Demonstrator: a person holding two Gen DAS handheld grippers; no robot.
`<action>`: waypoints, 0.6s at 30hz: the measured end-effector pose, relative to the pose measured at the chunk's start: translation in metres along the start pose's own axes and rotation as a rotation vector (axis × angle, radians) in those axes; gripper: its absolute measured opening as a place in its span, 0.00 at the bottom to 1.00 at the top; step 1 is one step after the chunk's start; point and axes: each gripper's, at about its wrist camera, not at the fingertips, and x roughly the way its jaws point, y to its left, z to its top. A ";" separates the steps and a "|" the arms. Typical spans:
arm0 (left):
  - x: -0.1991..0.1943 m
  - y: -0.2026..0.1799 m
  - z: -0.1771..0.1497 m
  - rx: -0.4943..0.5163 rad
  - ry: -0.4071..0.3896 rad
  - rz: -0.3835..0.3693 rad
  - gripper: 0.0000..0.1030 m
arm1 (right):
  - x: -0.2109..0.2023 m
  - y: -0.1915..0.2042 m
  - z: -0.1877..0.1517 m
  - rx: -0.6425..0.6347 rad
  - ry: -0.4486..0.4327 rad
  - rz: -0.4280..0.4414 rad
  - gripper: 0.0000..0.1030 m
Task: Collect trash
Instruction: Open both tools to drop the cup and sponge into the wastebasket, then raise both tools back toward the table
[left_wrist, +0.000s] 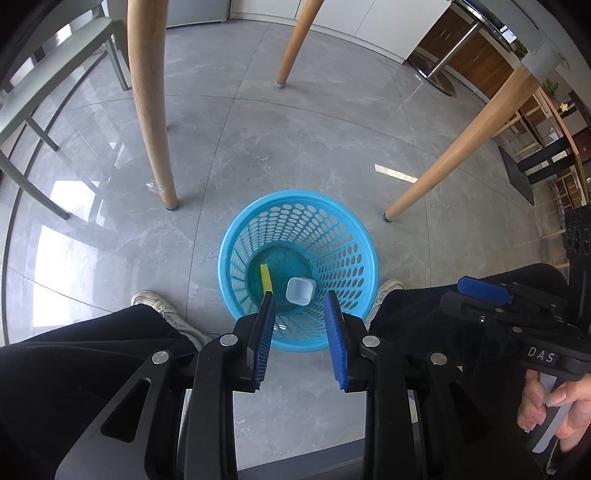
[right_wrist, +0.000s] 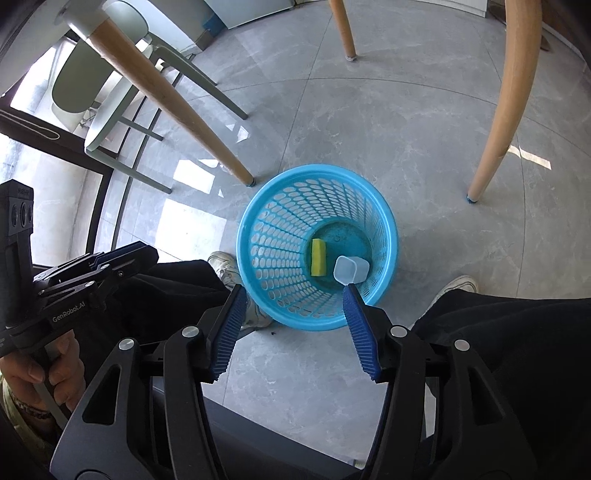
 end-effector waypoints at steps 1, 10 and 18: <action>-0.003 0.001 -0.001 -0.002 0.000 -0.003 0.28 | -0.005 0.002 -0.002 -0.010 -0.010 -0.004 0.50; -0.055 -0.011 -0.018 0.044 -0.113 0.010 0.45 | -0.052 0.015 -0.022 -0.086 -0.112 -0.016 0.57; -0.104 -0.022 -0.025 0.097 -0.226 0.009 0.47 | -0.103 0.027 -0.037 -0.130 -0.213 -0.004 0.65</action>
